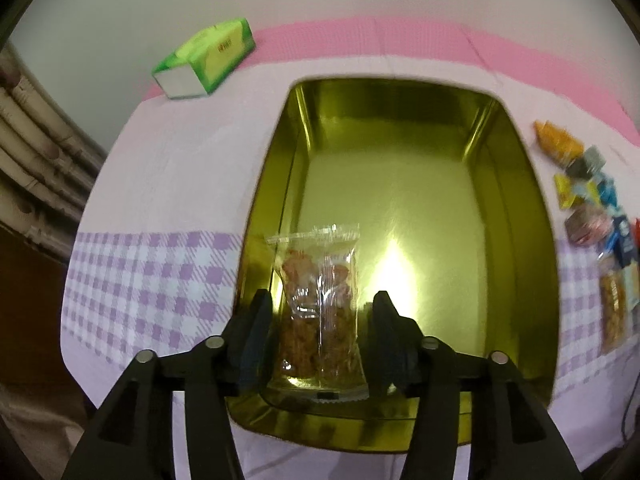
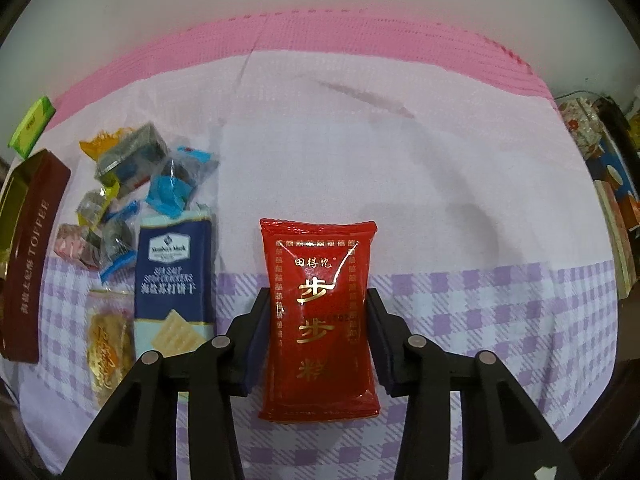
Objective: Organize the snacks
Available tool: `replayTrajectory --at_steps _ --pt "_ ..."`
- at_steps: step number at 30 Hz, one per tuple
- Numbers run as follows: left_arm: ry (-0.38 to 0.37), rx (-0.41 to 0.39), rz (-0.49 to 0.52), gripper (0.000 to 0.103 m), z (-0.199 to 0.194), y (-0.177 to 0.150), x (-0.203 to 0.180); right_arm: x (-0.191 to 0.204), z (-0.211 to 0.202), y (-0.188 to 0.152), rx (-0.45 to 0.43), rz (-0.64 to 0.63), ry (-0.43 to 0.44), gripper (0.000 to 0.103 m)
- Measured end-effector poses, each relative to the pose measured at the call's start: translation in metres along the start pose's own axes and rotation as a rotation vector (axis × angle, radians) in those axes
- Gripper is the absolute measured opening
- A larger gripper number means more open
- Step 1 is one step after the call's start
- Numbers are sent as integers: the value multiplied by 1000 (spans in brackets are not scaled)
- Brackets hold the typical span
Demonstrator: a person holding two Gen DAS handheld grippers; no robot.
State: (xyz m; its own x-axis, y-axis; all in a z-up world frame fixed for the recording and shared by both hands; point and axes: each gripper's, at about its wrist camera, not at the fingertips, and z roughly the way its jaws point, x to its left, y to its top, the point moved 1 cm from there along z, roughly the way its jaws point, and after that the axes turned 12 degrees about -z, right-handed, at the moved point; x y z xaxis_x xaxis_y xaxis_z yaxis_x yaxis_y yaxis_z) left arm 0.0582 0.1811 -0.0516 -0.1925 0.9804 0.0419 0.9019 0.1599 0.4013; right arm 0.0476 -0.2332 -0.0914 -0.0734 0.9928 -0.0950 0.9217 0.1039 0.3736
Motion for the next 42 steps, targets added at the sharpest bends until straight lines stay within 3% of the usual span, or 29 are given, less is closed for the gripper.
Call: replayTrajectory --at_steps 5,10,16,25,34,42 --pt "-32 -116 -81 56 -31 6 10 13 -29 15 -67 -5 -3 41" --pt "-17 -179 -205 59 -45 13 39 56 -60 43 -148 -45 102 41" --pt "38 -188 -327 59 -50 3 77 139 -82 66 -191 -121 283 41" --pt "49 -134 -432 59 -43 -22 111 245 -76 86 -130 -151 481 41" --pt "34 -121 -450 59 -37 -25 117 310 -53 85 -62 -209 492 41" --pt "12 -105 -446 59 -35 -23 114 317 -36 77 -16 -232 463 41"
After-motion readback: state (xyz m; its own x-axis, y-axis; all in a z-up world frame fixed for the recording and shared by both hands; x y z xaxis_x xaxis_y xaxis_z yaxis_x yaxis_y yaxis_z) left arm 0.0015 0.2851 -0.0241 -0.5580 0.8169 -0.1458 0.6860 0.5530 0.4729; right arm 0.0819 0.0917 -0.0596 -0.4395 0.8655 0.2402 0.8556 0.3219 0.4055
